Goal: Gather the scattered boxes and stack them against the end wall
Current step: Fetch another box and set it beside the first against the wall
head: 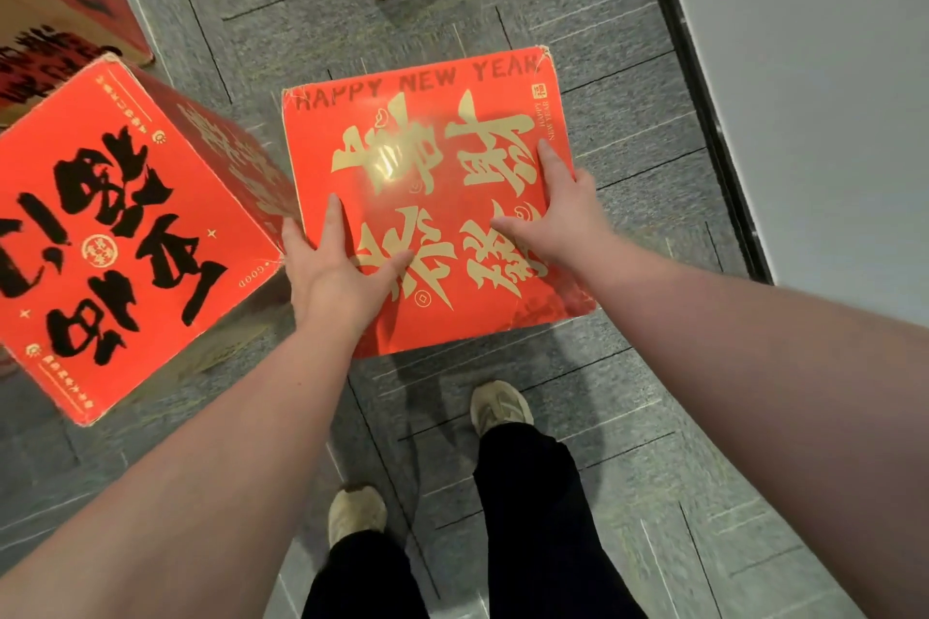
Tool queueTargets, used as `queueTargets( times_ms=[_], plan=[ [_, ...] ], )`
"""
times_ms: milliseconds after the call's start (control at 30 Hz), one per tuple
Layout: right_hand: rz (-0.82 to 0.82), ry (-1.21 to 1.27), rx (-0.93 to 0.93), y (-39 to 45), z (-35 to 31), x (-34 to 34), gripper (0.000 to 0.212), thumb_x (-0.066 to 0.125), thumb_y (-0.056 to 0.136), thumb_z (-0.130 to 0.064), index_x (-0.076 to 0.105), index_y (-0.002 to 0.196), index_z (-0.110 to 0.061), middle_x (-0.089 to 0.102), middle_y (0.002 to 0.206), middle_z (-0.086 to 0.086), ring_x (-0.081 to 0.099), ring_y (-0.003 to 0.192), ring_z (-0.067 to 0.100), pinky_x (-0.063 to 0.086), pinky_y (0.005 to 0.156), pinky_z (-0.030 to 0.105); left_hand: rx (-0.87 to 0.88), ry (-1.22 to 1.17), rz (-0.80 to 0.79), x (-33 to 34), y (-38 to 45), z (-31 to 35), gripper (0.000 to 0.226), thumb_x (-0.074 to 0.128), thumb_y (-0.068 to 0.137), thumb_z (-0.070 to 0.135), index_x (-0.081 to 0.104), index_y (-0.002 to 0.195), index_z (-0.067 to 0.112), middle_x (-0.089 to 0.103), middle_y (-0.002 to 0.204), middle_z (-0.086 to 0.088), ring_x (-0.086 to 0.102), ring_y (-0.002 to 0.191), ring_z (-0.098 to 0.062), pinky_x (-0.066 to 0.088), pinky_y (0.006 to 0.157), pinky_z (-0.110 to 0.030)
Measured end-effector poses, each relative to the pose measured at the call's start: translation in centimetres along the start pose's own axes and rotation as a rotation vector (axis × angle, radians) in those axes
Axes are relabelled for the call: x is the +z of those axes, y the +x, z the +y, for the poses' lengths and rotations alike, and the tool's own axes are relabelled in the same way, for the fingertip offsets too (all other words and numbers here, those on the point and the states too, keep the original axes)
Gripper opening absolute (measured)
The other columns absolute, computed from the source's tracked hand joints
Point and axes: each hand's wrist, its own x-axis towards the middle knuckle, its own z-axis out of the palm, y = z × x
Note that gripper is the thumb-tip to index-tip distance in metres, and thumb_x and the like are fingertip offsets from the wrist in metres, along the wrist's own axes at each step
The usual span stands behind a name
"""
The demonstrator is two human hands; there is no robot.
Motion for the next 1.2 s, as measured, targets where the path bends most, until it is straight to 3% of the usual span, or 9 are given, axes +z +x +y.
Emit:
queueTargets(
  times_ms=[333,667,1033,1200],
  plan=[
    [0.202,0.175,0.139,-9.5,3.4,-2.9,0.104,0.075,0.075,-0.051,0.005,0.151,-0.043,0.026,0.142,0.008,0.046,0.126,0.032,0.040,0.106,0.048,0.379,0.080,-0.017,-1.6,-3.9,2.1,0.101,0.066,0.071,0.067,0.014,0.151,0.034,0.021,0.151,-0.011,0.025,0.138,-0.032,0.029,0.111,-0.047],
    [0.458,0.468,0.367,-25.3,10.6,-1.3,0.104,0.076,0.073,-0.051,0.007,0.151,-0.043,0.026,0.143,0.011,0.044,0.128,0.035,0.037,0.109,0.046,0.810,0.250,-0.119,-2.3,-14.3,4.0,0.100,0.072,0.069,0.061,0.020,0.150,0.033,0.025,0.149,-0.013,0.028,0.137,-0.032,0.029,0.112,-0.042],
    [0.666,0.742,0.671,-43.8,25.0,4.1,0.101,0.074,0.077,-0.050,0.009,0.153,-0.036,0.028,0.139,0.011,0.046,0.126,0.035,0.037,0.108,0.047,1.147,0.500,-0.331,8.1,-31.6,4.3,0.099,0.074,0.067,0.059,0.025,0.149,0.033,0.031,0.140,-0.010,0.037,0.129,-0.030,0.036,0.106,-0.041],
    [0.762,0.909,0.795,-52.8,31.4,8.0,0.100,0.073,0.077,-0.051,0.008,0.152,-0.039,0.028,0.139,0.006,0.043,0.127,0.032,0.040,0.106,0.047,1.284,0.618,-0.394,14.0,-40.9,2.2,0.099,0.073,0.069,0.061,0.021,0.150,0.034,0.026,0.145,-0.008,0.033,0.133,-0.028,0.037,0.107,-0.044]
  ],
)
